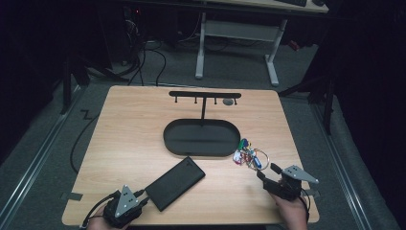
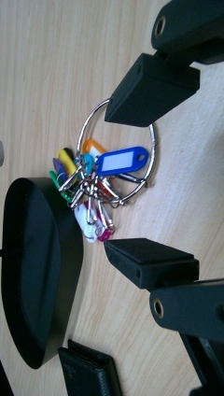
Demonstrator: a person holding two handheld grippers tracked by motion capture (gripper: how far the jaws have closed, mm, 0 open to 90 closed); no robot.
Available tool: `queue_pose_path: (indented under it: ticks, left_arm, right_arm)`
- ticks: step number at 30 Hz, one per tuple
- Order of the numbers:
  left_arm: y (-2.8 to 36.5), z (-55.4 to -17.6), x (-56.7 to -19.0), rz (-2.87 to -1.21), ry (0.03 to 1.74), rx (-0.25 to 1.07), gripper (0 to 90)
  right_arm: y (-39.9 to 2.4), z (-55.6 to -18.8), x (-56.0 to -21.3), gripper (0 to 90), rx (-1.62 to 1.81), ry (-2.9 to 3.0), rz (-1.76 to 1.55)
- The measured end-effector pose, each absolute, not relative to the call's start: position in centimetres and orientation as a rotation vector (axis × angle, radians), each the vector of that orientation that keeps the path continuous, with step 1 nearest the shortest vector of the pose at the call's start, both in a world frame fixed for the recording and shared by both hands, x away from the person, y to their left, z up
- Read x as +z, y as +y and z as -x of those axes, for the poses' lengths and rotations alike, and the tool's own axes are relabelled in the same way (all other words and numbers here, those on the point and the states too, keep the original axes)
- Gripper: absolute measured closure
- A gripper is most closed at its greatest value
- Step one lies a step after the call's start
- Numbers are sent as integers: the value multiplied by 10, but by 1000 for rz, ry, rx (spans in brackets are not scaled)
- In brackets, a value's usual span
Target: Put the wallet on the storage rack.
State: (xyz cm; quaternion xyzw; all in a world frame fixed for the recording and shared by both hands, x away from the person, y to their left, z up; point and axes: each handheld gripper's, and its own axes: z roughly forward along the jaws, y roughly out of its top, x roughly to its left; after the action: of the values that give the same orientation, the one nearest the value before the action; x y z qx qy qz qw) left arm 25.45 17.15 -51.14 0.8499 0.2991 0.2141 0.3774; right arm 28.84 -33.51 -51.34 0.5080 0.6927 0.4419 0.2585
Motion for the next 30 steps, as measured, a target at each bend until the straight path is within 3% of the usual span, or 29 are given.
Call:
queue_pose_path:
  ticks: [3,13,17,23,30]
  left_arm:
    - [165,-260,-510,-2157,749,523,580]
    - [130,-278,-502,-2127,653,457,460]
    - [109,-292,-506,-2128,653,375,455]
    - [75,-302,-507,-2146,609,396,503]
    - [75,-289,-519,-2184,626,398,434]
  right_arm:
    - [-340,-283,-514,328,1187,1873,-1395]
    - [-360,-258,-517,330,1150,1834,-1437]
    - [-368,-251,-519,331,1141,1821,-1460]
    - [-370,-248,-520,332,1140,1817,-1471]
    - [-367,-253,-521,333,1149,1824,-1476]
